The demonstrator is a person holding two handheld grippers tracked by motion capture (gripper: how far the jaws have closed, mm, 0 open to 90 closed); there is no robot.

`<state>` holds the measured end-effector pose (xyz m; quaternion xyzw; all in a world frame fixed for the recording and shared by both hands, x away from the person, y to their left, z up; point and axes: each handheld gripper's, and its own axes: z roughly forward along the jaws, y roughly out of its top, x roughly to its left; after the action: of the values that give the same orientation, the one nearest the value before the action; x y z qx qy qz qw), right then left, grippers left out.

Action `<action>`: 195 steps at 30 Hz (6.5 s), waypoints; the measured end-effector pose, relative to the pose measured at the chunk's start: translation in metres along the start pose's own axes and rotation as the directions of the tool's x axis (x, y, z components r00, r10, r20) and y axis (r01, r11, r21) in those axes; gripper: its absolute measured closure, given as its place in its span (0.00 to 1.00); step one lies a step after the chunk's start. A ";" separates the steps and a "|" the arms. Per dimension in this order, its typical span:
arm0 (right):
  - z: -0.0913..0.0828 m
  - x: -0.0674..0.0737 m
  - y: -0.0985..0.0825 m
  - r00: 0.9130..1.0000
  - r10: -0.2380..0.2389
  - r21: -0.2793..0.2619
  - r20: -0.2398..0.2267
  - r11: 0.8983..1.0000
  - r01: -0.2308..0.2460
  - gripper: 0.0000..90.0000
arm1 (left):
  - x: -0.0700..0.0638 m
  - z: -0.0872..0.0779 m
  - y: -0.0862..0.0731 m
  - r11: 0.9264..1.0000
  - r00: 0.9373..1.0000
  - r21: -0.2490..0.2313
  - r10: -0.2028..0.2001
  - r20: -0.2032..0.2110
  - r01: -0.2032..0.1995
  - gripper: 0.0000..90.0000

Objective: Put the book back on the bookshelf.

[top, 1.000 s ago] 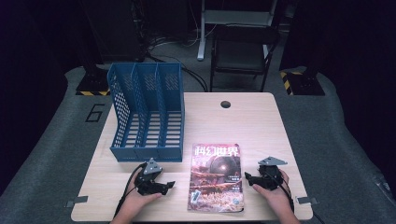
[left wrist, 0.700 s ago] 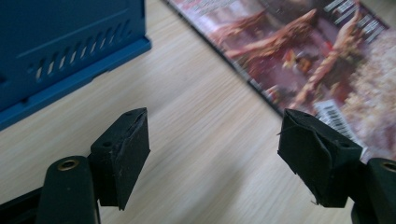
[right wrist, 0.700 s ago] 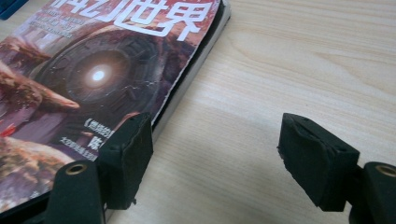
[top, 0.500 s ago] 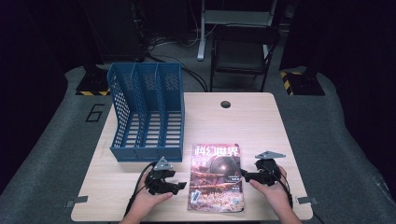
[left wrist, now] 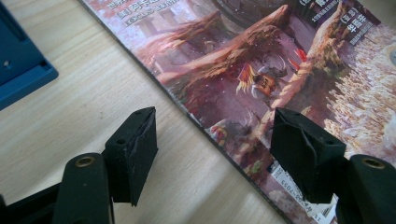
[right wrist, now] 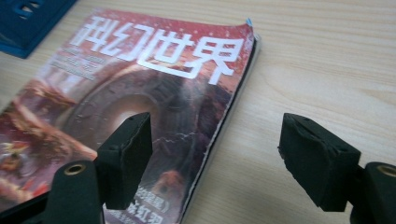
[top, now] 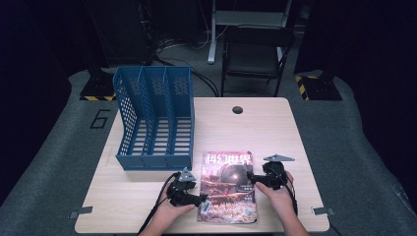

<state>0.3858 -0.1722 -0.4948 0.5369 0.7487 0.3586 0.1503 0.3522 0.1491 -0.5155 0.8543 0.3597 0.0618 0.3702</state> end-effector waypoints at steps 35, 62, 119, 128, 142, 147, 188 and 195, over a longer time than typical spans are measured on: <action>0.019 0.018 -0.013 0.999 -0.032 0.043 -0.024 0.999 0.033 0.42 | -0.034 0.010 -0.006 0.998 0.998 -0.048 0.034 -0.060 -0.037 0.37; 0.030 0.014 -0.007 0.998 0.062 -0.016 -0.032 0.998 -0.063 0.36 | -0.033 0.010 -0.014 0.993 0.997 -0.109 0.047 -0.068 -0.055 0.37; 0.028 0.003 -0.004 0.967 0.137 0.027 -0.215 0.991 -0.134 0.49 | -0.034 0.010 -0.018 0.990 0.998 -0.133 0.029 -0.056 -0.037 0.38; 0.023 0.001 -0.004 0.950 0.105 0.072 -0.295 0.994 -0.088 0.60 | -0.033 0.009 -0.018 0.990 0.997 -0.132 0.035 -0.065 -0.043 0.39; 0.028 -0.003 -0.004 0.947 0.110 0.080 -0.302 0.993 -0.089 0.64 | -0.033 0.009 -0.018 0.990 0.997 -0.132 0.035 -0.065 -0.043 0.39; 0.031 -0.010 -0.005 0.910 0.208 0.106 -0.359 0.978 -0.182 0.63 | -0.033 0.009 -0.018 0.990 0.997 -0.132 0.036 -0.065 -0.044 0.39; 0.028 -0.003 -0.005 0.913 0.143 0.126 -0.383 0.987 -0.102 0.89 | -0.030 0.009 -0.017 0.990 0.998 -0.135 0.036 -0.053 -0.043 0.38; 0.025 -0.002 -0.006 0.910 0.133 0.096 -0.392 0.990 -0.103 0.94 | -0.030 0.009 -0.017 0.991 0.999 -0.130 0.028 -0.040 -0.033 0.38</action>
<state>0.3975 -0.1657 -0.5166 0.5021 0.7425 0.4409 -0.0466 0.3241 0.1321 -0.5287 0.8323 0.3488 0.1073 0.4173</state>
